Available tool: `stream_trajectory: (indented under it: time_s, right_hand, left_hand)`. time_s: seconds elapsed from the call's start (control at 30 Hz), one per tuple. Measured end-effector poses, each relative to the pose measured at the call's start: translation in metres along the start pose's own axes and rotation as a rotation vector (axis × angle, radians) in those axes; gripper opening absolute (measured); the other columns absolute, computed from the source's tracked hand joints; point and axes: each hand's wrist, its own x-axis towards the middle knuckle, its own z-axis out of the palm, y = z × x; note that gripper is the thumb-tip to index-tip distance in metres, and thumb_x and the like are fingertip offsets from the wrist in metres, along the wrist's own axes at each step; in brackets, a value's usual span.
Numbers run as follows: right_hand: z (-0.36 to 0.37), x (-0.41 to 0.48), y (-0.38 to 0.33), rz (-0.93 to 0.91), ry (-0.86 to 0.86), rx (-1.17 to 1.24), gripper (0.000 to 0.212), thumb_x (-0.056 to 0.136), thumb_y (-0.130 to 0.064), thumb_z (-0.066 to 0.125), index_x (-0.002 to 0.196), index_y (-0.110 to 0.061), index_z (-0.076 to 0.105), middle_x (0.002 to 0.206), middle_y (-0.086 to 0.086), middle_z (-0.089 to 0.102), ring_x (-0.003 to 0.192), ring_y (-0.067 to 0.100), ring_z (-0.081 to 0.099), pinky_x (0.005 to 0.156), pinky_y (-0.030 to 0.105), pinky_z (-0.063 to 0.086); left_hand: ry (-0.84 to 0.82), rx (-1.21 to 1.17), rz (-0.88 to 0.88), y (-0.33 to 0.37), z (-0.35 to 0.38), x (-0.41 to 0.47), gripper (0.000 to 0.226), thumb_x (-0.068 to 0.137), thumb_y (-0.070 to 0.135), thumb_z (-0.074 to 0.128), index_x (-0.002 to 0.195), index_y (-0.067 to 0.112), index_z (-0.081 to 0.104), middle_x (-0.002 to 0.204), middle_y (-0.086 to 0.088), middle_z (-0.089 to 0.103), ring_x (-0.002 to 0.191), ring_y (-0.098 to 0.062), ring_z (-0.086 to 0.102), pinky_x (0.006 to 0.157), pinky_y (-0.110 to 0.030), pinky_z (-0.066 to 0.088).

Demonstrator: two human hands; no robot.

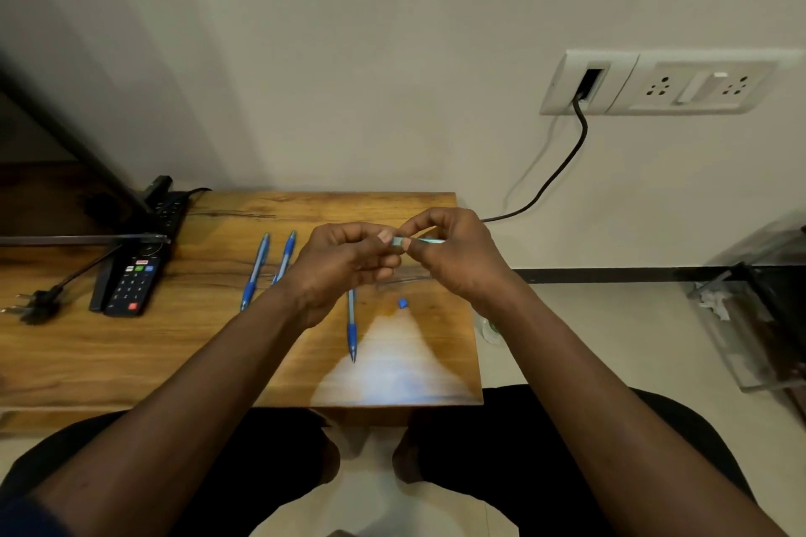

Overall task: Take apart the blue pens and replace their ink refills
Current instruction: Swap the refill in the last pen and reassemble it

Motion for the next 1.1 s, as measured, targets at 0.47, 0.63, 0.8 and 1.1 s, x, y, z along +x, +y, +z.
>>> stream_trajectory:
  time_s: [0.47, 0.63, 0.8, 1.1]
  right_hand:
    - [0.013, 0.0, -0.031, -0.005, 0.119, 0.248, 0.007, 0.09, -0.019, 0.079, 0.09, -0.012, 0.076, 0.085, 0.013, 0.076, 0.078, 0.019, 0.072, 0.077, 0.038, 0.059]
    - [0.017, 0.0, -0.033, -0.043, 0.16, 0.247, 0.005, 0.093, -0.02, 0.077, 0.092, -0.015, 0.076, 0.087, 0.013, 0.076, 0.084, 0.026, 0.075, 0.081, 0.045, 0.061]
    - [0.021, 0.0, -0.034, 0.006, 0.146, 0.274, 0.006, 0.093, -0.019, 0.076, 0.093, -0.012, 0.076, 0.088, 0.012, 0.078, 0.086, 0.028, 0.076, 0.084, 0.047, 0.063]
    - [0.025, 0.002, -0.028, 0.144, 0.081, 0.428, 0.014, 0.095, -0.017, 0.074, 0.102, -0.005, 0.072, 0.095, 0.012, 0.078, 0.084, 0.018, 0.076, 0.074, 0.028, 0.059]
  left_hand:
    - [-0.061, -0.441, -0.105, 0.008, -0.006, -0.007, 0.021, 0.098, 0.008, 0.066, 0.116, 0.0, 0.074, 0.098, -0.012, 0.079, 0.082, -0.013, 0.076, 0.08, -0.027, 0.065]
    - [-0.054, -0.58, -0.152, 0.012, -0.006, -0.008, 0.02, 0.102, 0.006, 0.06, 0.116, -0.002, 0.072, 0.098, -0.015, 0.078, 0.085, -0.017, 0.078, 0.077, -0.028, 0.065]
    - [-0.062, -0.633, -0.203, 0.016, -0.009, -0.014, 0.028, 0.1, -0.002, 0.047, 0.113, -0.005, 0.072, 0.101, -0.019, 0.078, 0.088, -0.02, 0.079, 0.081, -0.03, 0.065]
    - [-0.038, -0.538, -0.201, 0.018, -0.014, -0.02, 0.036, 0.1, -0.013, 0.038, 0.116, -0.004, 0.069, 0.114, -0.024, 0.077, 0.099, -0.025, 0.079, 0.081, -0.03, 0.065]
